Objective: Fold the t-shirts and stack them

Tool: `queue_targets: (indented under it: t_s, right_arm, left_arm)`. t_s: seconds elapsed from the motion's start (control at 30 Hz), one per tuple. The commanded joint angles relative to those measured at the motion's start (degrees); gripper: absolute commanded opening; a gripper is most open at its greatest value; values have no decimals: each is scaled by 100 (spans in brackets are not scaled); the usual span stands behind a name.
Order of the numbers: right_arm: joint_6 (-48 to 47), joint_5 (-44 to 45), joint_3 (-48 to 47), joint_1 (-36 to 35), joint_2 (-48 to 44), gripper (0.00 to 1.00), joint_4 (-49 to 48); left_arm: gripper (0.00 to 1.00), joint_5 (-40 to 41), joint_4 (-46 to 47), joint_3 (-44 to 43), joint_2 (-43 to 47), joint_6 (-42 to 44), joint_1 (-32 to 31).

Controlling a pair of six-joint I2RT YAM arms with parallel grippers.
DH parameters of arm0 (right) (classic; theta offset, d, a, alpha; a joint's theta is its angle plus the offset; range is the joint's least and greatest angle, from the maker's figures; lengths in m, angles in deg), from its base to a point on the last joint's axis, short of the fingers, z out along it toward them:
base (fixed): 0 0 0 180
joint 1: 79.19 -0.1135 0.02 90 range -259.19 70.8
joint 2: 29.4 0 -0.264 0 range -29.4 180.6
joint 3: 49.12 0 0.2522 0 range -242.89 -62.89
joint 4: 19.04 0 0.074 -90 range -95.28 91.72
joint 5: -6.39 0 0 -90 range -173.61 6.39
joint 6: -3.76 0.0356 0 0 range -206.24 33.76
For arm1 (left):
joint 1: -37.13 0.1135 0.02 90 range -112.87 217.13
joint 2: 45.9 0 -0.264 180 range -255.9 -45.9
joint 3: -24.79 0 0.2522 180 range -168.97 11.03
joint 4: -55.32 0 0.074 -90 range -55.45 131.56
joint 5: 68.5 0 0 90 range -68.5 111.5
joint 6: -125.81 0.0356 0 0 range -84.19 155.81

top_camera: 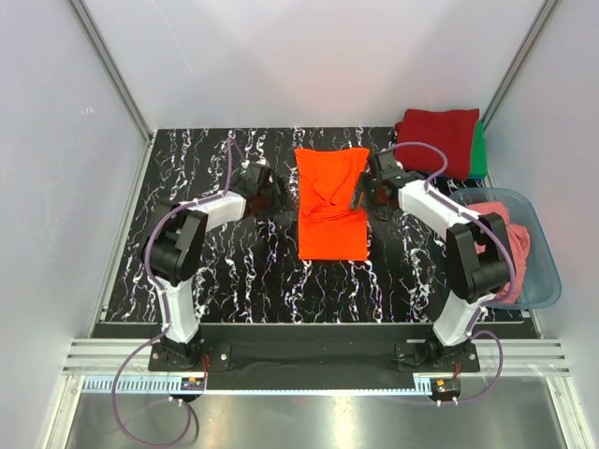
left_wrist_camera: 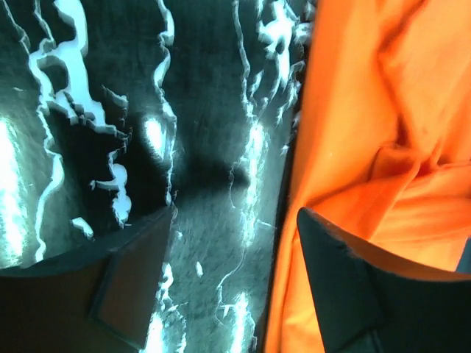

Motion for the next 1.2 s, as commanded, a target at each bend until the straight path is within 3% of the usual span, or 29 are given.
queue_targets:
  t_s: [0.0,0.2,0.57,0.93,1.07,1.17]
  right_arm:
    - [-30,22,142,-590,-167,74,-144]
    - [-47,-110,-287,-864,509,64,-152]
    - [-486,31,-1465,-855,1546,61,-73]
    - [-970,48,-4445,-135,2707,61,1059]
    - [-1006,408,-3456,-47,1602,61,772]
    - [-700,138,-1769,111,472,63,113]
  left_arm:
    - [78,-460,1106,591,438,7,46]
    - [74,-610,1082,644,368,86,134]
    - [70,-786,1275,891,377,51,292]
    - [70,-812,1336,1014,473,42,301]
    - [70,-900,1398,1207,693,34,283]
    - [70,-1005,1442,1383,956,51,205]
